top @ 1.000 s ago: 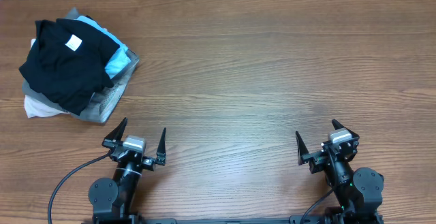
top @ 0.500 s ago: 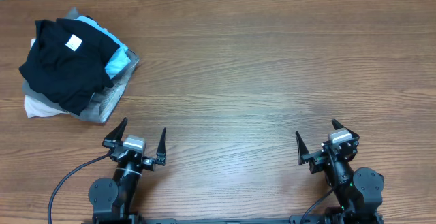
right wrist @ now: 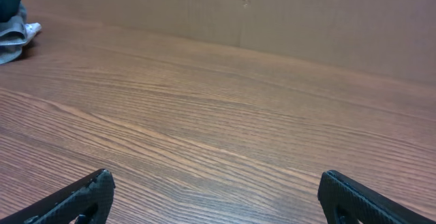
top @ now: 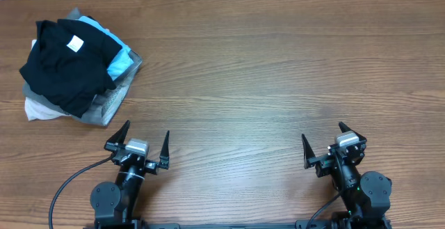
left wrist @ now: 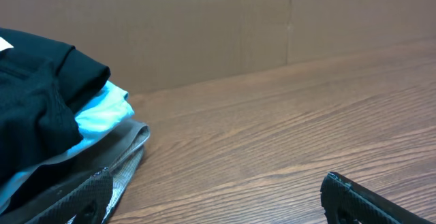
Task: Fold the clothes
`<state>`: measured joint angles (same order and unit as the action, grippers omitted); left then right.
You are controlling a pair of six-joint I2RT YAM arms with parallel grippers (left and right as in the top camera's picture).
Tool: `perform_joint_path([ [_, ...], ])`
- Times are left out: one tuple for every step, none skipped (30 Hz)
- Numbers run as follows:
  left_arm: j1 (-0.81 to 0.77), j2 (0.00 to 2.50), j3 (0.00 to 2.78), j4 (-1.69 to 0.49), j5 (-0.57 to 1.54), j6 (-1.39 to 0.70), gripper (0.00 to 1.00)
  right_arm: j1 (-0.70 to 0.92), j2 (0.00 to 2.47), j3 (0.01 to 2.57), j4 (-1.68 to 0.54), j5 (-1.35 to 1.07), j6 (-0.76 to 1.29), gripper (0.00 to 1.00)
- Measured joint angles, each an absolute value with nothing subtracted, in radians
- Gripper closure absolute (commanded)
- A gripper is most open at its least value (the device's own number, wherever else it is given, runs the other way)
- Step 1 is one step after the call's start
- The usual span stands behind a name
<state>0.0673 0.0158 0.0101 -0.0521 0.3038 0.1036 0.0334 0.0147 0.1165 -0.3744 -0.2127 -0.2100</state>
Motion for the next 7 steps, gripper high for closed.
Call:
perform_joint_path([
  [0.067,0.016,0.010,-0.052,0.304,0.104,0.00,0.033,0.015,0.117,-0.374,-0.213,-0.210,0.00],
  [0.067,0.016,0.010,-0.052,0.304,0.104,0.00,0.033,0.015,0.117,-0.374,-0.213,-0.210,0.00],
  [0.067,0.016,0.010,-0.052,0.304,0.104,0.00,0.033,0.015,0.117,-0.374,-0.213,-0.210,0.00],
  [0.067,0.016,0.010,-0.052,0.304,0.104,0.00,0.033,0.015,0.117,-0.375,-0.213,-0.210,0.00],
  [0.067,0.016,0.010,-0.052,0.304,0.104,0.00,0.033,0.015,0.117,-0.374,-0.213,-0.210,0.00],
  [0.067,0.016,0.010,-0.052,0.304,0.104,0.00,0.033,0.015,0.117,-0.374,-0.213,-0.210,0.00],
  [0.067,0.016,0.010,-0.052,0.304,0.104,0.00,0.033,0.015,0.117,-0.374,-0.213,-0.210,0.00],
])
